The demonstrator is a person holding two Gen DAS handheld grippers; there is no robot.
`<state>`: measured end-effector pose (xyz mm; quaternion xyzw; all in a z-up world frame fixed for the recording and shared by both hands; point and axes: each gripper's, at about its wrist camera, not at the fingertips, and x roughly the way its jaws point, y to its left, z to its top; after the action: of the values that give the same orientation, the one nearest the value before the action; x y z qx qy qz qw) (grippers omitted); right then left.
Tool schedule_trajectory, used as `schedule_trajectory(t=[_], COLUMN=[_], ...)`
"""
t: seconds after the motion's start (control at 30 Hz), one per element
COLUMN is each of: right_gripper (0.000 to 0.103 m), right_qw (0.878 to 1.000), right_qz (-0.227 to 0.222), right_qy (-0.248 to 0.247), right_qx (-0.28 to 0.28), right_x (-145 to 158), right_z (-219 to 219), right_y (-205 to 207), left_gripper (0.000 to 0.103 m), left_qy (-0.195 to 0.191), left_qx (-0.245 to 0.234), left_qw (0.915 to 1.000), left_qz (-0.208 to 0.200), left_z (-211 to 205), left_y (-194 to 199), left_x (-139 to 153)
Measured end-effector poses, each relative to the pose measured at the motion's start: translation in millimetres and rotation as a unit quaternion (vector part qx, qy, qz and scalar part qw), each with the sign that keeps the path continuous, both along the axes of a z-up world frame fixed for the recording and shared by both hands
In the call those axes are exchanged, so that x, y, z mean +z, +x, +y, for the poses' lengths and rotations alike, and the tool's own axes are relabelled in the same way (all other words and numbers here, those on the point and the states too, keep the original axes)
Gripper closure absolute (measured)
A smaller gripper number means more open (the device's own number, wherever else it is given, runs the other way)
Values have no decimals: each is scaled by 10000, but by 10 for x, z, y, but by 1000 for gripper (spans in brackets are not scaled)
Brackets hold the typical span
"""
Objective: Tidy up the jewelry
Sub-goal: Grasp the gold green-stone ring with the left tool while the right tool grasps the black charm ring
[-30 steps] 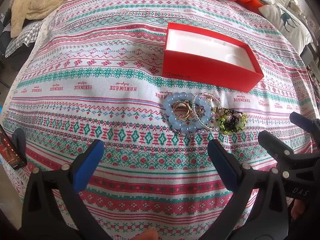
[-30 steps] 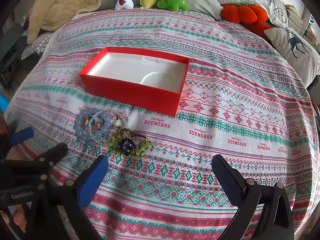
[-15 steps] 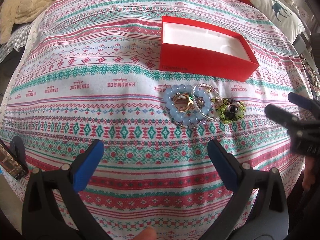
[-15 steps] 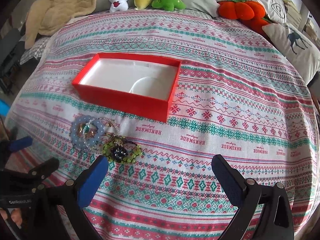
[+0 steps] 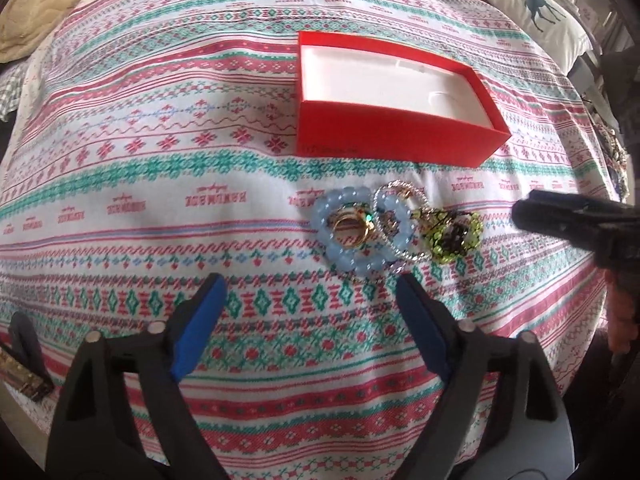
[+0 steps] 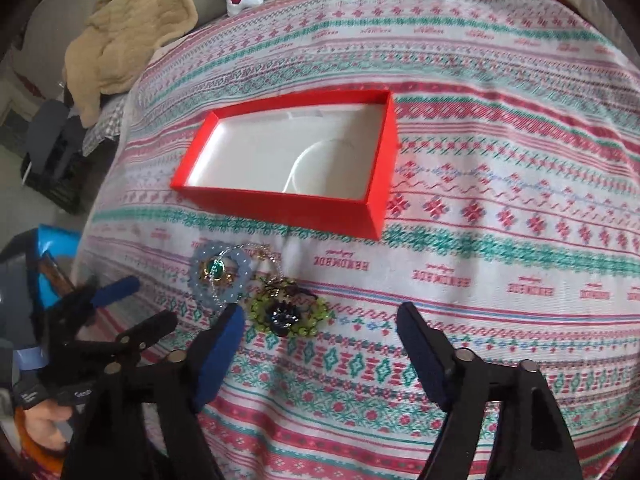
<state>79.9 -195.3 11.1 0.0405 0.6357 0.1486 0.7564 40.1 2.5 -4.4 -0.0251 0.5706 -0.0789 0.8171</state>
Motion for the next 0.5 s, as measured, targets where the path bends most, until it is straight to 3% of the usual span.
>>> schedule_trajectory(t=[0.07,0.2,0.3,0.5], right_gripper=[44,62,65,65], right_qw=[10000,9998,9993,9980], right_qz=[60,120,222,506], right_qy=[-19,19,237,196], right_qx=[43,126,210,326], right_x=[-57,-136,-151,-341], right_z=[47,148,207,335], right_y=[21,37,42,40], left_gripper=[25,45,58,61], left_qy=[-5,-238,-502,-672], left_qx=[-80,-66,29,71], left_qw=[9999,9995,9987,9977], left_qz=[-107,-180,-107,-91], left_z=[-26,14,112,223], left_y=[32,71,90,94], left_x=[4,-27,-43,-23])
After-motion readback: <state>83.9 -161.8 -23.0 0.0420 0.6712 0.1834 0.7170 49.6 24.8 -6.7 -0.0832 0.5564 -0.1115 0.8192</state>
